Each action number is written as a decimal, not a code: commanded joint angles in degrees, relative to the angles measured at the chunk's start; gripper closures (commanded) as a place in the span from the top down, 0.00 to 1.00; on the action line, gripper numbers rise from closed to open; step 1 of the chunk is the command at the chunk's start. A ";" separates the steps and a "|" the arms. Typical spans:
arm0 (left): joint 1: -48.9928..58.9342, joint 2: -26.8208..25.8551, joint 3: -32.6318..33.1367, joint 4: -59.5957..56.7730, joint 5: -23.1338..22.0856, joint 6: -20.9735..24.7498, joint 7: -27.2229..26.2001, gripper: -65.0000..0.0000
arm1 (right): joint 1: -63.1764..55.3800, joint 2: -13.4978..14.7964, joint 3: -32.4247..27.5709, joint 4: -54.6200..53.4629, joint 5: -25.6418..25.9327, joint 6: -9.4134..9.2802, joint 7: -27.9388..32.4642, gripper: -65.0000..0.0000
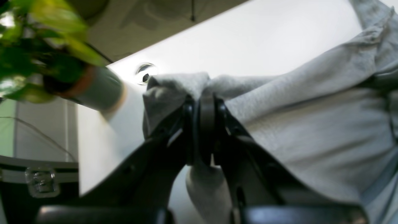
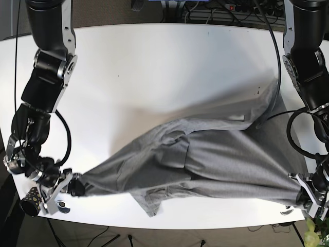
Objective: Fold the T-shirt properly
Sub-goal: 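Lift the shirt with both grippers and pull it toward the robot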
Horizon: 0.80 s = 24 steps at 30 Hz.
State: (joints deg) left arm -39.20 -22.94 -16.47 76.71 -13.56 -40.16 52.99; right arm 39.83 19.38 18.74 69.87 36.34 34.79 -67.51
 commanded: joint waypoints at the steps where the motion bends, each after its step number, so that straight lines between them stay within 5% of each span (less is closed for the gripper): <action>1: -4.45 -2.51 -0.19 -0.36 -0.72 0.16 -1.61 0.00 | 5.57 1.42 0.03 0.51 1.25 0.25 2.23 0.00; 12: -21.06 -6.91 -0.19 -8.97 -0.72 0.16 -1.61 0.00 | 20.69 6.60 -4.54 -2.39 1.86 0.34 2.14 0.00; 24: -11.74 -7.00 -1.33 -5.45 -0.90 0.16 -1.61 0.00 | 9.35 11.52 -4.28 -0.28 11.27 0.34 1.70 0.00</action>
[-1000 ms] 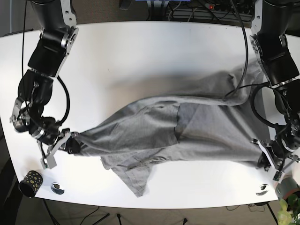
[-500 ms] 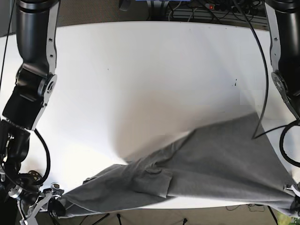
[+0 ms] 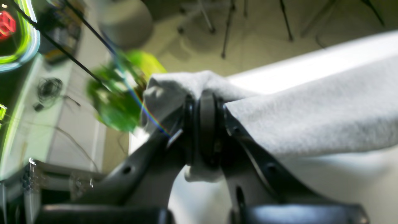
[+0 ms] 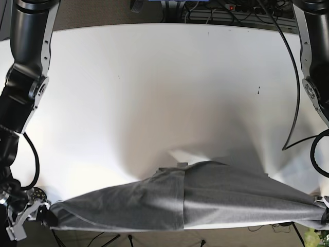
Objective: Fold the T-shirt properly
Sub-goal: 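Lift the shirt with both grippers and pull it toward the robot, then lay the shirt down by dragging both grippers across the table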
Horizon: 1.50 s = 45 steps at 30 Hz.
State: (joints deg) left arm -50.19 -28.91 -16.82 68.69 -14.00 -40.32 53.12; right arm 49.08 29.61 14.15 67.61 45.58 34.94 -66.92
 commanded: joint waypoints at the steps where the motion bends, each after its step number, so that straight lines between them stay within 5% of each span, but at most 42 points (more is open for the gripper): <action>1: 1.18 -1.03 -2.04 3.53 -0.46 0.32 -1.74 0.00 | -2.18 1.47 0.48 2.67 2.73 0.18 1.11 0.00; 7: 12.61 -1.03 -7.14 8.72 -0.64 0.32 -1.74 0.00 | -18.79 1.12 6.55 9.35 4.04 0.18 1.11 0.00; 28: 47.78 1.43 -20.94 19.45 -0.46 0.32 -1.65 0.00 | -57.65 -9.78 16.13 25.88 4.13 0.18 1.29 0.00; 42: 55.69 1.26 -25.77 19.45 -0.46 0.32 -1.91 0.00 | -68.82 -10.31 20.00 28.78 4.04 -0.26 1.29 0.00; 45: 55.69 1.26 -25.69 19.45 -0.46 0.32 -1.91 0.00 | -68.99 -10.22 19.91 29.40 3.87 -0.34 1.29 0.19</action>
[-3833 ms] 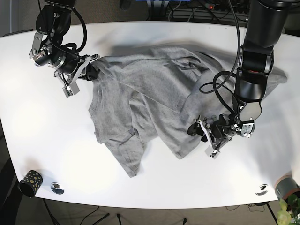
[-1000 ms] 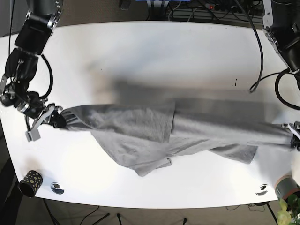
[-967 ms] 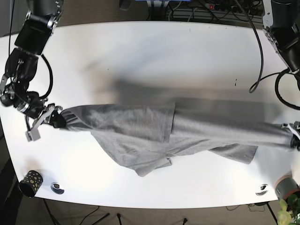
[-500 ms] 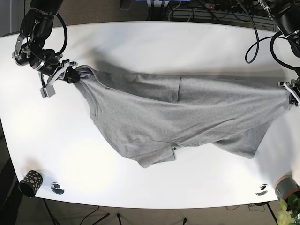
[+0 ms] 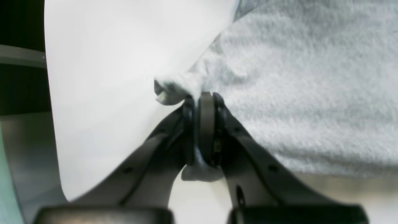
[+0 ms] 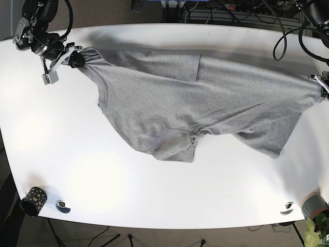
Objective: Fold the T-shirt properly
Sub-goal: 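Lay the shirt down by dragging both grippers across the table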
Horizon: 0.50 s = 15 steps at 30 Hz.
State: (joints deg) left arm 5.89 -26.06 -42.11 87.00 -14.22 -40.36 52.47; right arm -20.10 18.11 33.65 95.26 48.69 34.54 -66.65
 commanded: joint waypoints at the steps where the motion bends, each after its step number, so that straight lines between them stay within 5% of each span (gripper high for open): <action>1: -0.40 -1.58 -0.31 1.13 -0.24 0.36 -1.26 0.00 | 0.19 1.28 0.42 2.19 0.76 0.05 1.03 0.27; 4: -0.40 -1.58 -0.13 1.13 -0.24 0.36 -1.26 0.00 | 0.45 0.92 0.42 4.56 0.76 0.05 1.03 0.59; 7: -0.40 -1.58 -0.05 1.13 -0.24 0.36 -1.26 0.00 | 2.91 0.84 0.33 5.97 0.76 0.05 1.20 0.75; 15: -0.40 -1.41 -0.05 1.13 -0.24 0.36 -1.26 0.00 | 15.13 1.19 -3.89 -3.35 0.59 0.05 1.20 0.77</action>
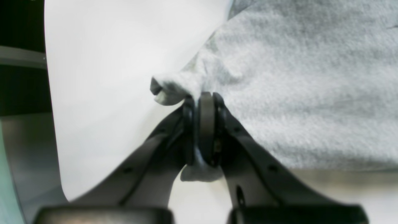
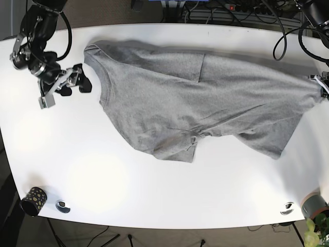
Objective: Fold the T-shirt properly
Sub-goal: 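Lay the shirt down by dragging both grippers across the table, then release the right gripper and regrasp the shirt edge beside it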
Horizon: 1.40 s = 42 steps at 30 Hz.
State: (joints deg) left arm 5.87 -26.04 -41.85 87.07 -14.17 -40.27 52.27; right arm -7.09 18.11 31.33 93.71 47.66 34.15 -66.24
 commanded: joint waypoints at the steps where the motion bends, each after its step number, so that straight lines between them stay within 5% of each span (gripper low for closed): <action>1: -0.37 -1.43 -0.31 1.06 -0.29 0.27 -1.06 0.00 | 3.97 1.28 -2.72 -3.73 1.62 0.44 0.79 0.77; 9: -0.37 -1.43 -0.31 1.15 -0.29 0.27 -1.06 0.00 | 17.25 1.01 -9.13 -17.45 1.09 0.44 2.46 0.77; 22: -0.29 -0.29 -0.31 3.53 -0.20 0.27 -1.06 0.00 | 30.35 0.92 -20.21 -33.18 -12.10 0.97 14.24 0.77; 32: -0.29 -0.20 -0.31 3.53 -0.20 0.27 -1.06 0.00 | 30.78 0.66 -27.07 -40.31 -12.45 0.97 21.62 0.77; 42: -0.37 -0.20 -0.22 3.53 -0.20 0.27 -1.06 0.00 | 30.26 -3.73 -28.30 -40.31 -12.71 0.97 21.62 0.77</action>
State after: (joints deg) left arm 6.02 -24.82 -41.85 89.47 -13.98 -40.32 52.27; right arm 22.31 14.50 2.94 52.86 34.96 35.16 -43.94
